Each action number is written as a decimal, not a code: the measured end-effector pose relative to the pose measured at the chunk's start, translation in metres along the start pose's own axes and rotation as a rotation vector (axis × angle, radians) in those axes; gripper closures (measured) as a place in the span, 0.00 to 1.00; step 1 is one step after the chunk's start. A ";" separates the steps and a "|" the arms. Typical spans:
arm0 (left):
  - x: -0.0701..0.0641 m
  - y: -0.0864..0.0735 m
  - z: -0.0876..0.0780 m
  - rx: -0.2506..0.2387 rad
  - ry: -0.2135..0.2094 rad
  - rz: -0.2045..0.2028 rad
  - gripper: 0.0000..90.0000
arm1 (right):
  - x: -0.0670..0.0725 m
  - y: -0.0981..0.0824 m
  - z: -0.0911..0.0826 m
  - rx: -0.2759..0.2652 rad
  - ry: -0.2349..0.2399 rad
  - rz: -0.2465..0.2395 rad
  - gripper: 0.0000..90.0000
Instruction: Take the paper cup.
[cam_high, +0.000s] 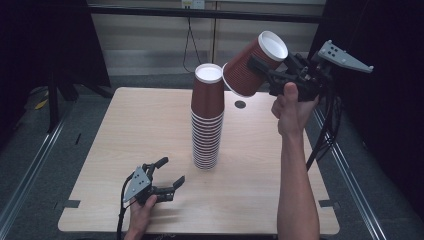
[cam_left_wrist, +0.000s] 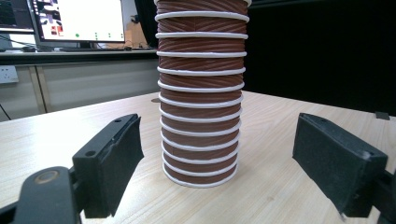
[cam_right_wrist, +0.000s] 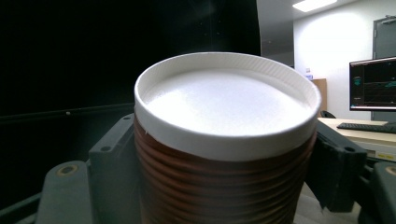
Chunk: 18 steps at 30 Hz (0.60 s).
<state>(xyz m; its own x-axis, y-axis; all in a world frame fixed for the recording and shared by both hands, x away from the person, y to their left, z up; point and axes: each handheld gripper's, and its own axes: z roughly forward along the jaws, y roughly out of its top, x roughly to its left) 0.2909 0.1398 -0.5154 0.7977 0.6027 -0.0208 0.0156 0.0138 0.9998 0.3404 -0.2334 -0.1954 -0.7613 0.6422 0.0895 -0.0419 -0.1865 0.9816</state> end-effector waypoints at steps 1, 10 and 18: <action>0.000 0.000 0.000 0.001 0.001 0.002 0.17 | -0.001 -0.001 -0.002 0.002 -0.003 0.000 0.25; -0.002 0.001 0.001 0.015 0.018 0.017 0.17 | -0.008 -0.013 -0.015 0.032 -0.041 0.006 0.25; -0.001 0.000 0.000 0.004 0.004 -0.001 0.17 | -0.013 -0.032 -0.029 0.087 -0.069 0.005 0.25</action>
<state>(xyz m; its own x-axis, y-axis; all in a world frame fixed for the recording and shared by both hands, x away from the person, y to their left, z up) 0.2899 0.1389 -0.5151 0.7953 0.6057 -0.0222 0.0194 0.0111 0.9997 0.3324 -0.2574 -0.2328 -0.7149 0.6916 0.1030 0.0202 -0.1269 0.9917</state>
